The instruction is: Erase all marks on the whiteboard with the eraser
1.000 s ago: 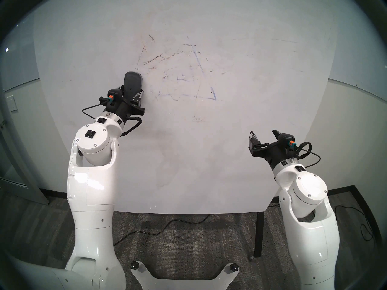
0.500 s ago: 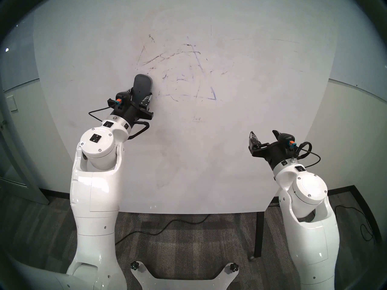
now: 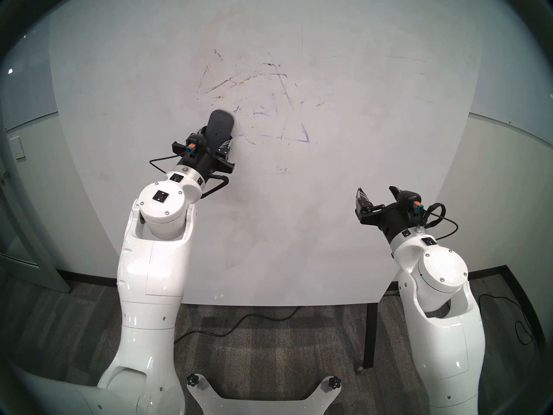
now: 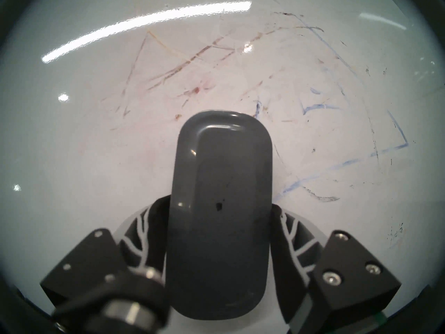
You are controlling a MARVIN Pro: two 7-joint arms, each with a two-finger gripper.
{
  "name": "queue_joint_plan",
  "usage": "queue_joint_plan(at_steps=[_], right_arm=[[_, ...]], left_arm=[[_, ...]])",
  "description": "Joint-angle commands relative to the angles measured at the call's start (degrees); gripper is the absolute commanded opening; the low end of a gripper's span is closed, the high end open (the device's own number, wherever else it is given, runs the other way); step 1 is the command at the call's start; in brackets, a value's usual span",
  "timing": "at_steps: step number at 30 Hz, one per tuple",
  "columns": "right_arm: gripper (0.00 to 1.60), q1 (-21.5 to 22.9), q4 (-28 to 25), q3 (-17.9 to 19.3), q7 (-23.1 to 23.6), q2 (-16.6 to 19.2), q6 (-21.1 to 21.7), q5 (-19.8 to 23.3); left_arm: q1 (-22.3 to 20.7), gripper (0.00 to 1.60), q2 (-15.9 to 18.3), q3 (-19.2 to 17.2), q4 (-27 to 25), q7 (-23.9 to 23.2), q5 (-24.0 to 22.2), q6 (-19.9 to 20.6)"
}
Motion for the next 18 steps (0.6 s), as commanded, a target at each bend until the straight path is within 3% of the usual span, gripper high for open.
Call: queue_joint_plan(at_steps=[1, 13, 18], right_arm=[[1.60, 0.5, -1.2, -0.1, 0.1, 0.1, -0.3, 0.0], [1.60, 0.4, -1.3, 0.0, 0.1, 0.1, -0.2, 0.0], [1.60, 0.4, -1.3, 0.0, 0.1, 0.1, -0.2, 0.0]], left_arm=[[-3.8, 0.00, -2.8, 4.5, 2.7, -0.4, -0.1, -0.5], [-0.5, 0.00, -1.6, 10.5, 1.6, 0.1, -1.3, -0.6], [-0.9, 0.00, -2.0, 10.5, 3.3, 0.5, -0.6, -1.2]])
